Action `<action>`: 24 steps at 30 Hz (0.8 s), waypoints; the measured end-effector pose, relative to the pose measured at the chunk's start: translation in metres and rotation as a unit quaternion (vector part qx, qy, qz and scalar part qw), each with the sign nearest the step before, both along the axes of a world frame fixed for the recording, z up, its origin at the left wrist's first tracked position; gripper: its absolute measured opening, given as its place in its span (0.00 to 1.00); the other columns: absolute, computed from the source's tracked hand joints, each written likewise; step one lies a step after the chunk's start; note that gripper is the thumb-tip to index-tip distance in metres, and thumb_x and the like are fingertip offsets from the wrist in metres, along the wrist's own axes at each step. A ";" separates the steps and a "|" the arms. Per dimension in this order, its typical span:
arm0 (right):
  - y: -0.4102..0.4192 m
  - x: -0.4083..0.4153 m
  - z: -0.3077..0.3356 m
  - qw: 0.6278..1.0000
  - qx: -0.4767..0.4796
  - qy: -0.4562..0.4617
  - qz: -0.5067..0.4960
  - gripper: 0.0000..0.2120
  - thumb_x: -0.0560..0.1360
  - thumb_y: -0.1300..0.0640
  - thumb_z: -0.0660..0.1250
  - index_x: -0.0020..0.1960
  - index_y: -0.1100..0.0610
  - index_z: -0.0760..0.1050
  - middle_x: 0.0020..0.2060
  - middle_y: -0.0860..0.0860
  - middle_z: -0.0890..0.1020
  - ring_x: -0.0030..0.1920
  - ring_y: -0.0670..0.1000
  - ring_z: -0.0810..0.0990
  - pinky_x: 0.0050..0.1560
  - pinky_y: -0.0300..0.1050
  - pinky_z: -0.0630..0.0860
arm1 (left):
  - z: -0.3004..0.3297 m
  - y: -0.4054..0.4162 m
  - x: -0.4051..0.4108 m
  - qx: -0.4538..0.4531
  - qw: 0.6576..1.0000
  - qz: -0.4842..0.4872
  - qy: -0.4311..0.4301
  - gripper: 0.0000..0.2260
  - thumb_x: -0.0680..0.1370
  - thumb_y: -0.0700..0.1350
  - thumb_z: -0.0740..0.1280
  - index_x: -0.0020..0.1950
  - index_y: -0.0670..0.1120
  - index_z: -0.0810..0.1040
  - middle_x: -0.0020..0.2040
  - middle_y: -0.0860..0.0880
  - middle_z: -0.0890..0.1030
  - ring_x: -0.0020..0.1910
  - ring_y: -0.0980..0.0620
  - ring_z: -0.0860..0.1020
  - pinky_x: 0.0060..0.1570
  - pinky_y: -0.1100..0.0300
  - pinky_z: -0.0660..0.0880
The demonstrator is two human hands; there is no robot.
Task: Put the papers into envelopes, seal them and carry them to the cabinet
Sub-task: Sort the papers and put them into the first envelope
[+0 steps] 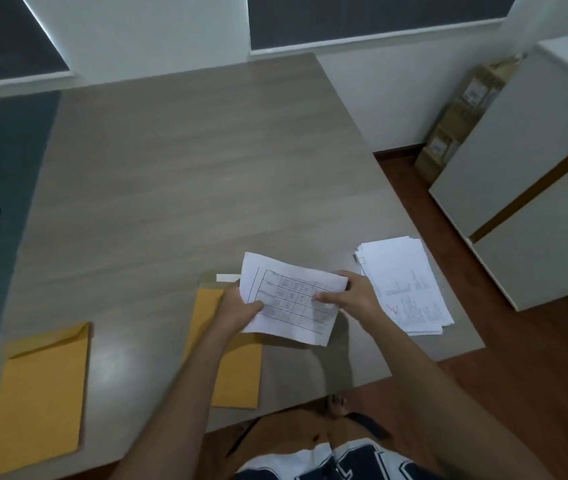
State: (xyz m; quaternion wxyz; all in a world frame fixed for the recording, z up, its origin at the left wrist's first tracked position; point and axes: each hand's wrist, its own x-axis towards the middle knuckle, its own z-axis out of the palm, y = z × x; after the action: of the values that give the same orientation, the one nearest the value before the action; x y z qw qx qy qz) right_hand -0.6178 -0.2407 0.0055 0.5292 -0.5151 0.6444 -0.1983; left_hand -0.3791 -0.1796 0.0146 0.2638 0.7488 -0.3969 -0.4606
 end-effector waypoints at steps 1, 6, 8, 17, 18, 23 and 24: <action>-0.004 -0.006 0.002 0.999 -0.009 0.029 0.027 0.21 0.60 0.52 0.83 0.50 0.53 0.80 0.46 0.48 0.84 0.44 0.47 0.82 0.43 0.40 0.81 | 0.004 -0.007 -0.003 0.000 1.000 -0.025 -0.014 0.15 0.74 0.34 0.69 0.60 0.43 0.78 0.52 0.48 0.80 0.49 0.49 0.78 0.43 0.60 0.74; -0.017 -0.061 0.013 0.990 -0.028 0.106 0.088 0.20 0.62 0.45 0.81 0.50 0.51 0.81 0.49 0.47 0.83 0.45 0.48 0.82 0.41 0.36 0.79 | 0.023 -0.059 -0.052 -0.007 0.982 -0.177 -0.070 0.14 0.73 0.36 0.70 0.58 0.45 0.79 0.51 0.49 0.80 0.48 0.49 0.77 0.42 0.60 0.71; -0.019 -0.078 0.015 0.987 -0.026 0.118 0.102 0.22 0.64 0.42 0.78 0.53 0.50 0.80 0.53 0.48 0.83 0.44 0.47 0.81 0.39 0.35 0.77 | 0.026 -0.077 -0.076 -0.007 0.974 -0.218 -0.055 0.13 0.71 0.36 0.70 0.54 0.48 0.79 0.50 0.49 0.82 0.48 0.48 0.79 0.43 0.60 0.73; -0.032 -0.193 -0.004 0.990 0.017 0.137 -0.028 0.20 0.67 0.47 0.78 0.54 0.55 0.80 0.55 0.52 0.83 0.48 0.49 0.81 0.43 0.42 0.79 | -0.010 -0.122 -0.185 -0.061 0.990 -0.121 -0.036 0.19 0.69 0.36 0.73 0.59 0.45 0.79 0.49 0.49 0.80 0.47 0.51 0.78 0.47 0.59 0.76; -0.031 -0.202 -0.009 0.989 0.030 0.134 -0.052 0.21 0.66 0.48 0.78 0.55 0.56 0.81 0.55 0.53 0.83 0.48 0.50 0.82 0.45 0.44 0.80 | -0.019 -0.123 -0.192 -0.061 0.991 -0.114 -0.044 0.21 0.69 0.37 0.74 0.62 0.45 0.78 0.51 0.49 0.80 0.48 0.51 0.78 0.50 0.57 0.77; -0.028 -0.223 -0.029 0.985 0.064 0.127 -0.096 0.21 0.68 0.50 0.77 0.57 0.58 0.81 0.57 0.54 0.83 0.52 0.53 0.83 0.40 0.38 0.76 | -0.046 -0.130 -0.218 -0.022 0.955 -0.199 -0.219 0.43 0.66 0.57 0.79 0.77 0.50 0.63 0.64 0.47 0.67 0.65 0.47 0.69 0.62 0.48 0.73; -0.028 -0.224 -0.033 0.984 0.068 0.128 -0.099 0.21 0.68 0.50 0.77 0.57 0.58 0.81 0.57 0.54 0.83 0.53 0.54 0.83 0.42 0.40 0.77 | -0.047 -0.131 -0.221 -0.008 0.946 -0.214 -0.245 0.48 0.65 0.61 0.79 0.78 0.51 0.60 0.65 0.46 0.66 0.66 0.46 0.67 0.63 0.48 0.72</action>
State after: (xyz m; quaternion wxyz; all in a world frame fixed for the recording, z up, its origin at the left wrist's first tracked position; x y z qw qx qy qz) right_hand -0.8421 -0.2687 -0.0271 0.4542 -0.4324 0.7667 -0.1376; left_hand -0.6006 -0.3104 -0.0327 0.0593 0.7336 -0.6039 -0.3058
